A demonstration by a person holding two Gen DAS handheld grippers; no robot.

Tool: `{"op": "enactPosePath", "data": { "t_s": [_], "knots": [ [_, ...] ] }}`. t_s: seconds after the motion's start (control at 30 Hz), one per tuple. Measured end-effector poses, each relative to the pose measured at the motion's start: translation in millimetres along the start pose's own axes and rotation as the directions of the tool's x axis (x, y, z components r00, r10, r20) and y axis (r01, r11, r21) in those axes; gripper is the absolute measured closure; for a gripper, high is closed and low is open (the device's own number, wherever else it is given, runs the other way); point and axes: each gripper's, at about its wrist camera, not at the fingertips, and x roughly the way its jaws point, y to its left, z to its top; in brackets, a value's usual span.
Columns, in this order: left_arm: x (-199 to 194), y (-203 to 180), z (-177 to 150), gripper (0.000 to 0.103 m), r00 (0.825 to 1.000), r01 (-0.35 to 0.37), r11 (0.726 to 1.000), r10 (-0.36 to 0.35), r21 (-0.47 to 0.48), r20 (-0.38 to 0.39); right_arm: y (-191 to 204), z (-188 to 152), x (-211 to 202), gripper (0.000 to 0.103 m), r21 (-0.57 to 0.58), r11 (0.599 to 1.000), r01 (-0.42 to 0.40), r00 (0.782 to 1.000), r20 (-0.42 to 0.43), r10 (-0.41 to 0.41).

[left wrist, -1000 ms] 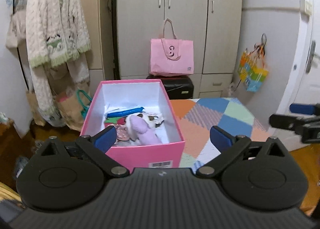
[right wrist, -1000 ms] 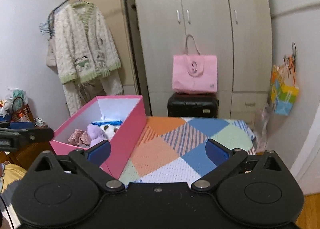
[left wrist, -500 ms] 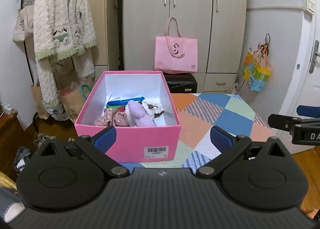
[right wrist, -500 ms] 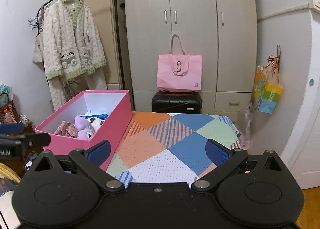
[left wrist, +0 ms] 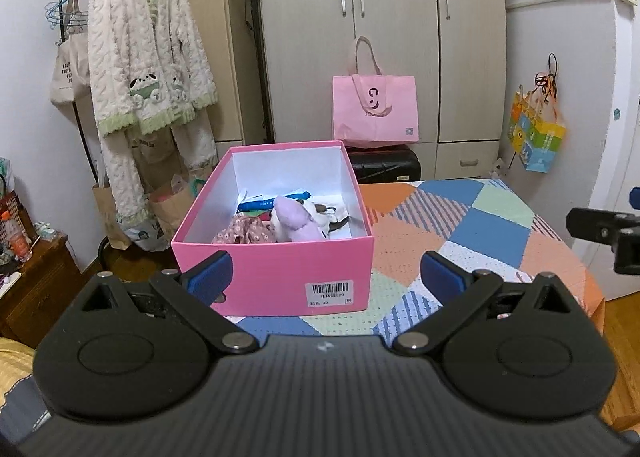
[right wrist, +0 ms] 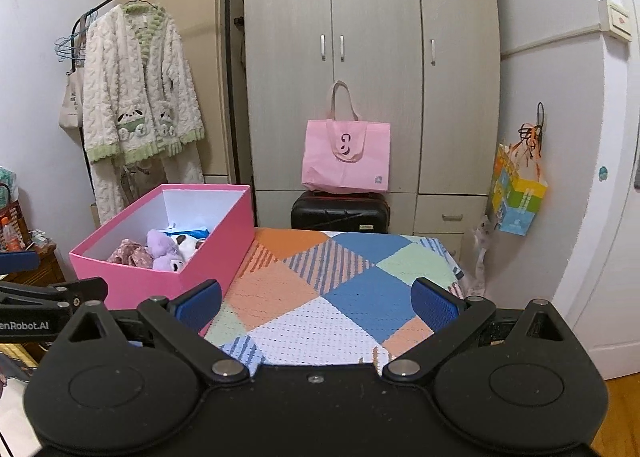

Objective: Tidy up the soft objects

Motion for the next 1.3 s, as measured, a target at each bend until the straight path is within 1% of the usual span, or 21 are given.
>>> {"op": "enactPosePath", "data": {
  "t_s": [0.17, 0.27, 0.43, 0.77, 0.93, 1.3],
  "knots": [
    [-0.3, 0.4, -0.4, 0.001, 1.000, -0.002, 1.000, 0.002, -0.011, -0.002, -2.1, -2.3, -3.1, 0.001, 0.004, 1.000, 0.027, 1.000, -0.002, -0.027],
    [-1.0, -1.2, -1.2, 0.001, 1.000, 0.003, 1.000, -0.003, -0.023, 0.001, -2.0, -3.9, -5.4, 0.001, 0.010, 1.000, 0.024, 1.000, 0.011, -0.025],
    [-1.4, -5.1, -0.5, 0.001, 1.000, -0.025, 1.000, 0.025, -0.007, 0.000, 4.5, -4.7, -16.1, 0.001, -0.020, 1.000, 0.008, 0.999, 0.044, -0.007],
    [-4.0, -3.8, -2.3, 0.001, 0.999, -0.051, 0.999, 0.051, -0.012, 0.005, 1.9, -8.4, -14.5, 0.001, -0.009, 0.998, 0.070, 0.997, 0.036, -0.070],
    [-6.7, -5.3, -1.8, 0.001, 0.998, -0.060, 0.998, 0.060, -0.008, 0.007, 4.2, -9.0, -23.5, 0.001, -0.013, 0.999, 0.051, 0.997, 0.061, -0.050],
    [-7.5, -5.6, -4.1, 0.001, 0.998, -0.055, 0.998, 0.055, -0.006, 0.022, 6.1, -11.1, -22.1, 0.001, -0.012, 0.998, 0.061, 0.996, 0.068, -0.060]
  ]
}}
